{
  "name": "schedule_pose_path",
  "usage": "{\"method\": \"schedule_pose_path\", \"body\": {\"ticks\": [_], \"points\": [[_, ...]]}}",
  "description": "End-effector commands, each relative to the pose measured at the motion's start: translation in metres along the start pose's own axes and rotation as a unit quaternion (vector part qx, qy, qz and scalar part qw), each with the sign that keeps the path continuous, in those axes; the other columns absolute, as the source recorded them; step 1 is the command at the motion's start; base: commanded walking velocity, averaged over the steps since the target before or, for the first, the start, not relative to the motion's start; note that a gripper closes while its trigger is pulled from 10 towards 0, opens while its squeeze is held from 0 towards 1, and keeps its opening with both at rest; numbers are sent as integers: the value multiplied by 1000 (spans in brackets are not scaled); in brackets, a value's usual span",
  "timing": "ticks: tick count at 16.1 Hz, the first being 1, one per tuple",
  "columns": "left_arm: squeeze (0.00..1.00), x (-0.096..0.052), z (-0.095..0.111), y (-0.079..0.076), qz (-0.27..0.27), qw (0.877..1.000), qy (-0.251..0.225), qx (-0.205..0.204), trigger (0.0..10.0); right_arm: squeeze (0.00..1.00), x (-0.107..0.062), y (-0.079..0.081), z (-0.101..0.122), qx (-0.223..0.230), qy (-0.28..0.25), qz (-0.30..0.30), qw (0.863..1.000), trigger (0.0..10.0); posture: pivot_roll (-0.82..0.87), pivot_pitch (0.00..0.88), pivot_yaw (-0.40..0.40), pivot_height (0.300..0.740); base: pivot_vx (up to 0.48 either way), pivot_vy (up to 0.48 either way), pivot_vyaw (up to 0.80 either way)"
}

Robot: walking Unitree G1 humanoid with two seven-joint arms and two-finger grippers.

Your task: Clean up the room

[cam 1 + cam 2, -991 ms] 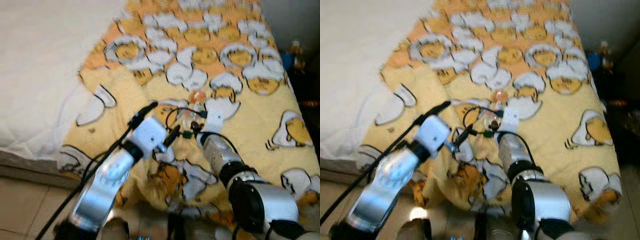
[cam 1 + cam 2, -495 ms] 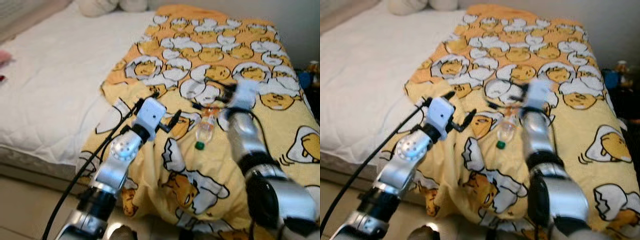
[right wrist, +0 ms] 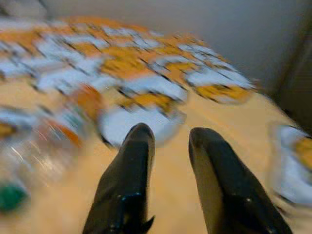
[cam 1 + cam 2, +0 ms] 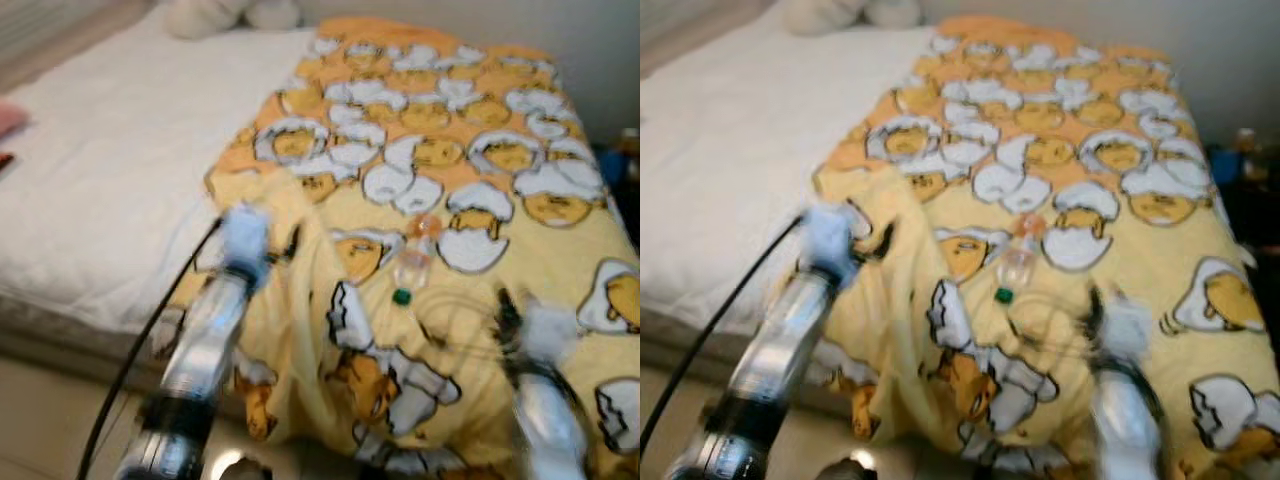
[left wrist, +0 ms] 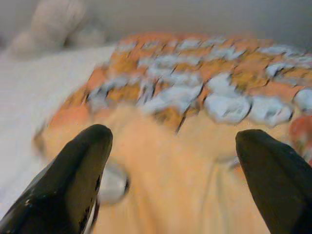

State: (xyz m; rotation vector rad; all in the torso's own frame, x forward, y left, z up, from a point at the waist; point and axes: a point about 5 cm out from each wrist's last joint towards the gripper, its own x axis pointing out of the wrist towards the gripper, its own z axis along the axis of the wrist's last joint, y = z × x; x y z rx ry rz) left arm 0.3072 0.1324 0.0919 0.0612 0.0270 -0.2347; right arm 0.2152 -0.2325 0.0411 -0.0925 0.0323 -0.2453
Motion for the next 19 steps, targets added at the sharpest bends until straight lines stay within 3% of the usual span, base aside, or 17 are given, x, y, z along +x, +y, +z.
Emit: {"method": "schedule_pose_path", "body": {"ticks": [1,3,5,6,11,17,19], "points": [[0,-8,-3,-3,2,1000,-3,-9,10000,1000,1,1,12,-4,-20,18,1000,10000,10,0,-45,740,0,0,0],[0,-12,-6,-9,2,1000,-8,4,10000,1000,-1,7,9,-3,-13,47,999,10000,8,0,-69,740,0,0,0],[0,-6,0,-16,-14,999,-25,21,10000,1000,0,15,10,5,-8,64,998,10000,16,0,-65,740,0,0,0],[0,-4,14,-24,-50,995,-59,67,10000,1000,4,27,10,62,11,65,996,10000,24,0,-55,740,0,0,0],[0,-3,17,-16,-36,997,-56,27,10000,1000,9,42,12,95,18,74,993,10000,33,0,-37,740,67,68,0],[0,3,18,-8,-18,998,-52,24,10000,1000,20,44,16,90,17,81,993,10000,26,0,-21,740,334,344,0],[0,4,19,-9,-18,998,-53,22,10000,1000,31,52,23,97,9,88,991,10000,28,0,-21,740,313,364,0]]}}
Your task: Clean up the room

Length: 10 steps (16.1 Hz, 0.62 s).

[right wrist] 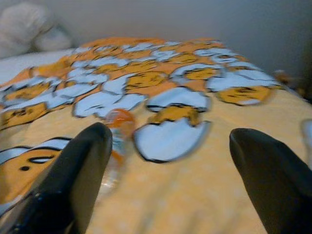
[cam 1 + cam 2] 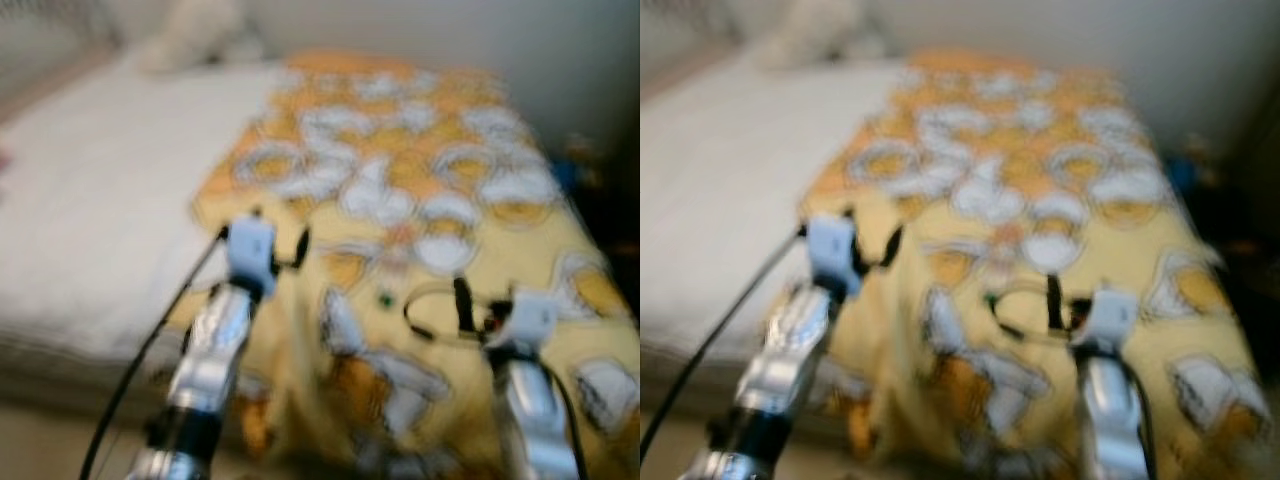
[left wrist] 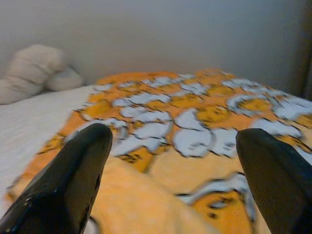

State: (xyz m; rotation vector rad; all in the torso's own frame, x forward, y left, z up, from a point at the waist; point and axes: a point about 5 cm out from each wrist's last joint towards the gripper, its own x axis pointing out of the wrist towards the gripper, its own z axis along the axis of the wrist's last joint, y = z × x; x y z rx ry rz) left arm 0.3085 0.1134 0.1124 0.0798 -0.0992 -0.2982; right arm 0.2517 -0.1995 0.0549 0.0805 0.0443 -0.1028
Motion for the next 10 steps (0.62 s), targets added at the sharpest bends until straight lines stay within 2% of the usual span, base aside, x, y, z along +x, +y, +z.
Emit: {"method": "schedule_pose_path", "body": {"ticks": [1,2,3,4,6,8,9,10], "points": [[0,-1,-2,7,8,1000,9,6,10000,1000,9,16,5,16,-6,20,1000,10000,28,0,-22,740,292,379,0],[0,-1,-1,5,4,1000,3,7,10000,1000,16,22,8,15,-8,26,1000,10000,29,0,-23,740,296,379,0],[0,-1,0,4,2,1000,0,17,10000,784,28,27,11,12,-11,19,1000,10000,35,0,-18,740,334,345,0],[0,-2,2,2,1,1000,-4,21,10000,0,38,33,12,30,3,16,999,10000,46,0,-19,740,0,0,0],[0,-1,14,0,-31,998,-24,44,10000,0,57,33,10,57,32,-28,997,10000,79,0,-25,740,0,0,0],[0,0,30,3,-52,995,-49,75,10000,0,69,31,11,49,44,-53,996,10000,111,0,-26,740,0,0,0],[0,-3,40,2,-71,990,-67,103,10000,0,73,29,12,38,45,-60,996,10000,118,0,-27,740,0,0,0],[0,-7,48,-4,-105,985,-81,106,10000,0,76,24,12,30,51,-76,995,10000,129,31,-25,740,0,0,0]]}}
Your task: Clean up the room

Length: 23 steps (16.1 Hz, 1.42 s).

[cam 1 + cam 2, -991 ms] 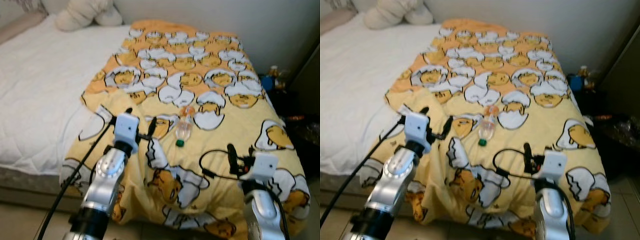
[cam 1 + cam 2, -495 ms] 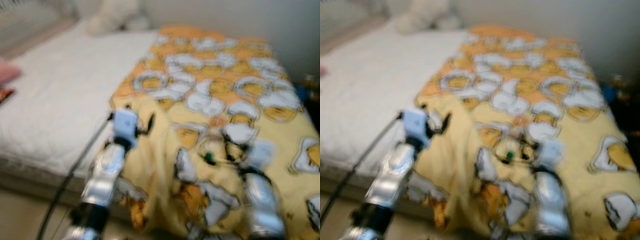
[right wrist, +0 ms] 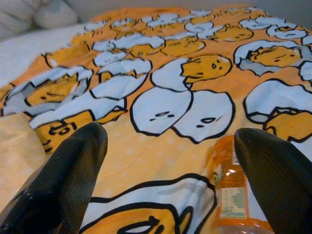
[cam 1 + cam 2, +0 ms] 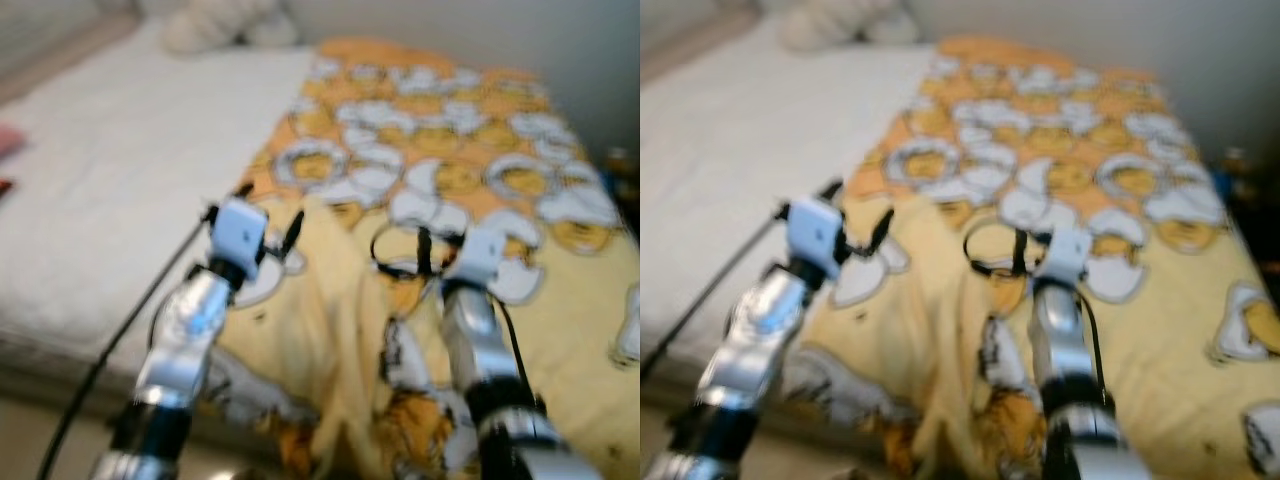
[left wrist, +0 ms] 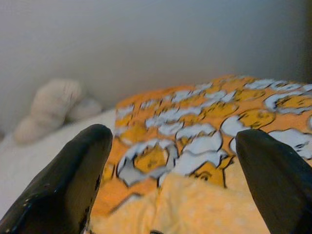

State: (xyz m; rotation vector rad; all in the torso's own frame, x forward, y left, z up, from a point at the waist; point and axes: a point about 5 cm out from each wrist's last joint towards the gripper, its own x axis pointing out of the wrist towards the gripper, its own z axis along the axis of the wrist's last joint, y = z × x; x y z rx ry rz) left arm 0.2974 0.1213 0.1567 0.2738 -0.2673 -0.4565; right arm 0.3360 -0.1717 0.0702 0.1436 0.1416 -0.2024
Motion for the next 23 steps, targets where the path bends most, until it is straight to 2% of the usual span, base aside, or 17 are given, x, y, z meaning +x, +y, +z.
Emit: {"method": "schedule_pose_path", "body": {"ticks": [1,2,4,5,6,7,8,11,12,14,15,16,20,23], "points": [[0,1,15,-27,-92,996,-21,-7,10000,0,3,-22,-4,-9,14,-51,999,10000,137,64,-23,740,0,0,0],[0,-3,20,-33,-117,993,-23,-11,10000,0,3,-25,-4,-11,16,-60,998,10000,148,103,-24,740,0,0,0],[0,-16,39,-60,-196,980,-27,-33,10000,0,11,-35,1,-23,29,-92,995,10000,163,167,-22,740,0,0,0],[0,-18,43,-64,-200,978,-26,-42,10000,0,14,-37,6,-32,28,-96,994,10000,166,184,-23,740,0,0,0],[0,-22,47,-66,-199,979,-24,-43,10000,0,16,-40,8,-33,29,-101,994,10000,169,228,-25,740,0,0,0],[0,-24,49,-67,-198,979,-23,-42,10000,0,16,-42,8,-32,29,-103,994,10000,169,228,-25,740,0,0,0],[0,-32,53,-66,-182,983,-14,-37,10000,0,17,-41,5,-20,42,-91,995,10000,188,297,-27,740,0,0,0],[0,-43,59,-67,-175,984,3,-36,10000,0,16,-35,-3,-9,69,-79,994,10000,209,338,-27,740,0,0,0],[0,-46,62,-67,-172,984,8,-37,10000,0,15,-34,-6,3,79,-81,994,10000,230,351,-30,740,0,0,0],[0,-51,65,-65,-163,986,18,-33,10000,0,11,-29,-19,65,128,-78,987,10000,235,351,-32,740,0,0,0],[0,-52,66,-64,-158,987,22,-29,10000,0,8,-20,-30,88,161,-49,982,2549,243,349,-33,740,0,0,0],[0,-50,66,-63,-156,987,23,-27,10000,0,8,-14,-31,94,171,-26,980,0,247,341,-34,740,0,0,0],[0,-43,61,-60,-145,989,29,-23,10000,0,12,-12,-22,79,154,-18,985,0,222,295,-49,740,0,0,0],[0,-32,48,-60,-141,989,35,-15,10000,0,17,-11,-12,47,126,4,991,0,196,191,-70,740,0,0,0]]}}
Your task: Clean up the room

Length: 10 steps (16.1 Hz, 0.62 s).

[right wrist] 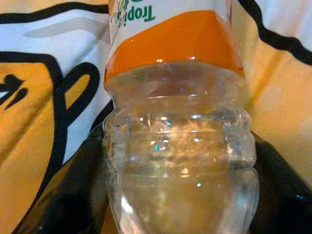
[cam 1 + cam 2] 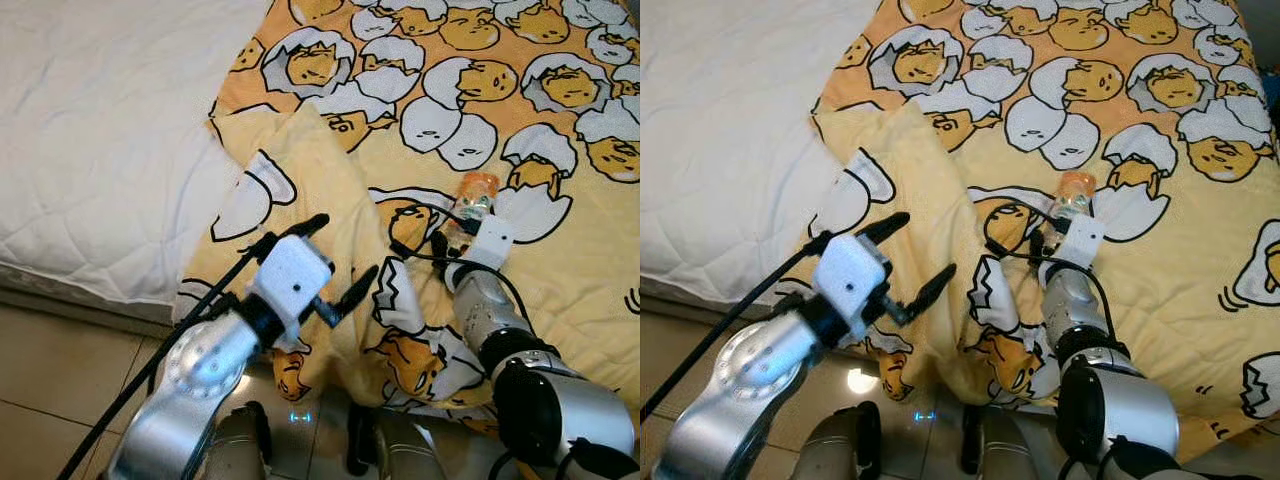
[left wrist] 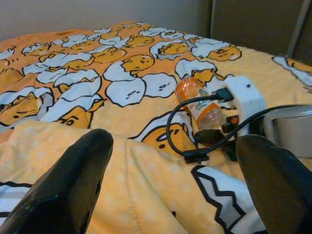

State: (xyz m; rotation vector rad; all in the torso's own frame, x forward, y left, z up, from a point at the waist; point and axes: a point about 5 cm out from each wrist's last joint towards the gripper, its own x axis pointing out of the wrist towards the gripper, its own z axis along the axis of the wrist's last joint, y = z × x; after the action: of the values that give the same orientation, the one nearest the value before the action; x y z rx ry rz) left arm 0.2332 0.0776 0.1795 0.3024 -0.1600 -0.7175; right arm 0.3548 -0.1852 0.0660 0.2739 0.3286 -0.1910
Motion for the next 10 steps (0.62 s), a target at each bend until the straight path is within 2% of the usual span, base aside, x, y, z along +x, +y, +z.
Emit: {"method": "schedule_pose_path", "body": {"ticks": [1,2,3,4,5,6,7,8,10], "points": [[0,2,-8,-4,-1,1000,11,1,10000,0,-4,-6,-16,-22,26,7,999,0,194,156,-71,740,0,0,0],[0,5,-20,-1,26,999,32,-23,10000,0,-7,-14,-21,-41,21,11,999,0,188,91,-73,740,0,0,0],[0,8,-33,6,67,994,46,-70,10000,0,-9,-21,-22,-39,11,10,999,0,174,33,-69,740,0,0,0],[0,12,-48,13,99,988,60,-106,10000,0,-9,-24,-16,-45,-20,15,999,0,159,0,-67,740,0,0,0],[0,17,-60,18,114,985,71,-110,10000,0,-9,-24,-4,-53,-56,17,997,0,154,0,-63,740,0,0,0],[0,19,-64,21,118,985,75,-104,10000,0,-9,-24,1,-54,-69,16,996,0,150,0,-61,740,0,0,0],[0,26,-79,30,136,982,92,-98,10000,0,-9,-25,20,-60,-120,11,991,0,121,0,-50,740,0,0,0],[0,32,-85,35,136,981,90,-106,10000,0,-12,-28,32,-77,-162,7,984,0,103,0,-44,740,0,0,0],[0,39,-89,49,157,977,76,-125,10000,0,-25,-39,41,-95,-219,-17,971,0,70,0,-31,740,0,0,0]]}}
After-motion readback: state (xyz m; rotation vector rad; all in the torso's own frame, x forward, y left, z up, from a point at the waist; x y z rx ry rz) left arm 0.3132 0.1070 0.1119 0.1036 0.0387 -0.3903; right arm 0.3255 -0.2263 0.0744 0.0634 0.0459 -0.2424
